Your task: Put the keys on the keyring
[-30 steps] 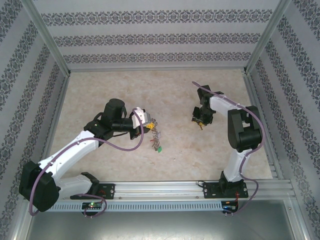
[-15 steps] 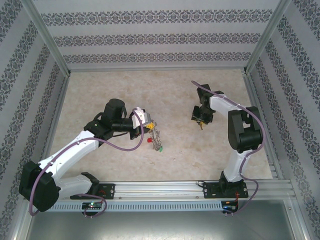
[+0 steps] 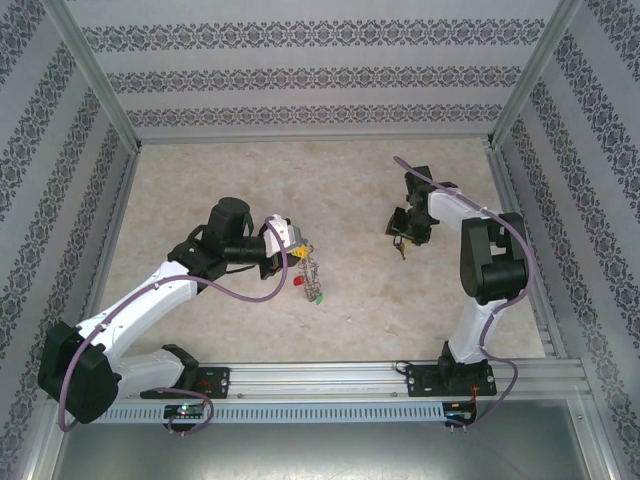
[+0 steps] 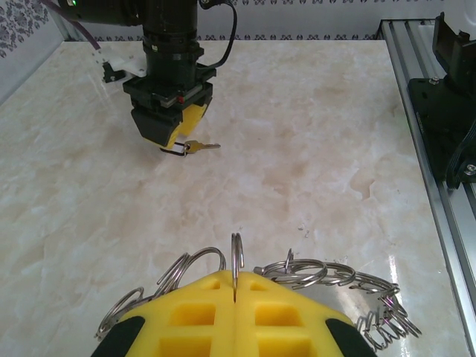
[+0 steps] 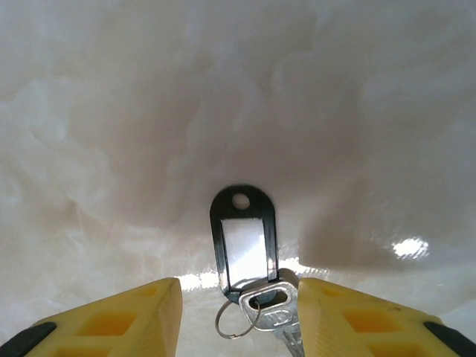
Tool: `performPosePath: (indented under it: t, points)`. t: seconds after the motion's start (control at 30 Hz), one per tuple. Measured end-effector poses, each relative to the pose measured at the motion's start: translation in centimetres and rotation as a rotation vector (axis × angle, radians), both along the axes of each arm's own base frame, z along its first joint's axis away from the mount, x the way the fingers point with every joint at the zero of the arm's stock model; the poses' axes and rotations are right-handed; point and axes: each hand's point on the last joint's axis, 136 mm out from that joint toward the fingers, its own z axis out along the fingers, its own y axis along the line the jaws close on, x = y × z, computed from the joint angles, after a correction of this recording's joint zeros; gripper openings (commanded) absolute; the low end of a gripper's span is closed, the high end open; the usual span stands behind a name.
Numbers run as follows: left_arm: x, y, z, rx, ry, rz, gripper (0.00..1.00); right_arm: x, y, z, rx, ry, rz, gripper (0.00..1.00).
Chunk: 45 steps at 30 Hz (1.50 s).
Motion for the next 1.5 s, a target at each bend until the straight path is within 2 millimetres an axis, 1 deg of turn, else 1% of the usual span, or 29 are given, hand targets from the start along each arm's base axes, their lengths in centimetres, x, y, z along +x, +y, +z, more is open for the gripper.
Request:
performPosePath:
  t: [0.1,0.27,0.37,0.47,0.57,0.63,0.83,0.93,1.0,1.07,1.17,1.2,1.23,1.3,1.33,1.4,1.5]
  points:
    - [0.0,0.0,0.0,0.0,0.0,0.0,0.0,-0.8,0.5,-0.6,0.032,0.027,-0.002,0.47]
    - [-0.2,-0.2,0.0,0.0,0.0,-0.007,0.0,-0.9,0.7,-0.7,0.041,0.03,-0.015,0.47]
    - [-0.2,-0.2,0.0,0.0,0.0,-0.007,0.0,-1.2,1.4,-0.6,0.044,0.021,-0.009,0.47]
    - [-0.2,-0.1,0.0,0.001,0.001,-0.006,0.0,-2.0,3.2,-0.6,0.07,0.034,0.011,0.47]
    - [-0.2,-0.1,0.0,0.0,-0.001,-0.006,0.0,-2.4,5.5,-0.4,0.1,0.035,0.039,0.47]
    - [-0.2,-0.1,0.3,-0.002,-0.007,-0.003,0.0,-2.9,7.4,-0.2,0.125,0.037,0.073,0.47]
    - [-0.2,0.2,0.8,-0.004,-0.03,0.012,0.0,-2.9,12.9,1.7,0.246,0.019,0.15,0.46]
    - [-0.2,0.4,1.2,-0.005,-0.044,0.022,0.0,-3.2,14.6,2.1,0.276,0.01,0.186,0.46]
    - [-0.3,0.5,1.4,-0.008,-0.05,0.023,0.0,-3.3,14.6,2.1,0.267,0.008,0.197,0.46]
    - [-0.4,0.5,1.6,-0.01,-0.056,0.026,0.0,-2.8,13.5,2.1,0.233,-0.012,0.195,0.45]
    - [-0.5,0.7,1.6,-0.008,-0.056,0.029,0.0,-1.2,10.5,2.4,0.168,-0.057,0.172,0.41]
    - [-0.5,0.7,1.5,-0.006,-0.055,0.03,0.0,-0.6,9.4,2.6,0.149,-0.064,0.151,0.33]
    - [-0.5,0.7,1.5,-0.004,-0.054,0.032,0.0,-0.2,8.5,2.8,0.135,-0.067,0.13,0.3]
    - [-0.5,0.8,1.3,0.001,-0.049,0.035,0.0,0.4,6.9,3.0,0.099,-0.07,0.098,0.33]
    - [-0.5,0.8,1.3,0.002,-0.049,0.036,0.0,0.5,6.5,3.0,0.079,-0.069,0.087,0.33]
    - [-0.5,0.8,1.3,0.003,-0.049,0.038,0.0,0.1,6.7,2.6,0.062,-0.059,0.079,0.32]
    - [-0.5,0.8,1.3,0.004,-0.049,0.038,0.0,-1.4,7.7,1.5,0.046,-0.023,0.07,0.33]
